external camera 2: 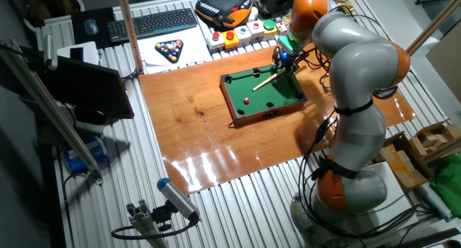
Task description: Hit the pool ball
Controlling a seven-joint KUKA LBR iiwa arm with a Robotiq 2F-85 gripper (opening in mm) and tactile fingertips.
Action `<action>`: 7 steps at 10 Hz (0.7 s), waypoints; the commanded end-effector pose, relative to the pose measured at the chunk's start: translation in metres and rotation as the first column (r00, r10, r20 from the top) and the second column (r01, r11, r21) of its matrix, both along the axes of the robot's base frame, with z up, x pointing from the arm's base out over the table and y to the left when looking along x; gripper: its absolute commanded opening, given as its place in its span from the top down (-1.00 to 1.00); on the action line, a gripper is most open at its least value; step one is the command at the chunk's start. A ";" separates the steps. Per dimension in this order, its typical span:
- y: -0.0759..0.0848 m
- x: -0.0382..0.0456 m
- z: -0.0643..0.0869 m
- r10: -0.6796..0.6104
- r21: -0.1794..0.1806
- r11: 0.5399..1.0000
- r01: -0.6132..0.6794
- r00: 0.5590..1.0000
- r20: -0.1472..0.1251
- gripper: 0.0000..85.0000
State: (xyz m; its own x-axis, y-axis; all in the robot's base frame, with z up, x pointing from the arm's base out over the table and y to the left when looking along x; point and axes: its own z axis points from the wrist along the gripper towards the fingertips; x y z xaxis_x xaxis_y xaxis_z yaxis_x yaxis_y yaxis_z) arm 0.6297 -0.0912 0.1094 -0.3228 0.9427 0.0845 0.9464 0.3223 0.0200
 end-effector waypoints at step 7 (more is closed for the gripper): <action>-0.005 0.0005 -0.007 -0.031 0.042 0.999 0.034 0.998 -0.053 -0.29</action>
State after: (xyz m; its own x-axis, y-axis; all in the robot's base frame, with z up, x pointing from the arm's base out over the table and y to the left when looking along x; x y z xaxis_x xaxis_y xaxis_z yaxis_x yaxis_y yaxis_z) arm 0.6302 -0.0966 0.1026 -0.2866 0.9477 0.1404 0.9564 0.2917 -0.0165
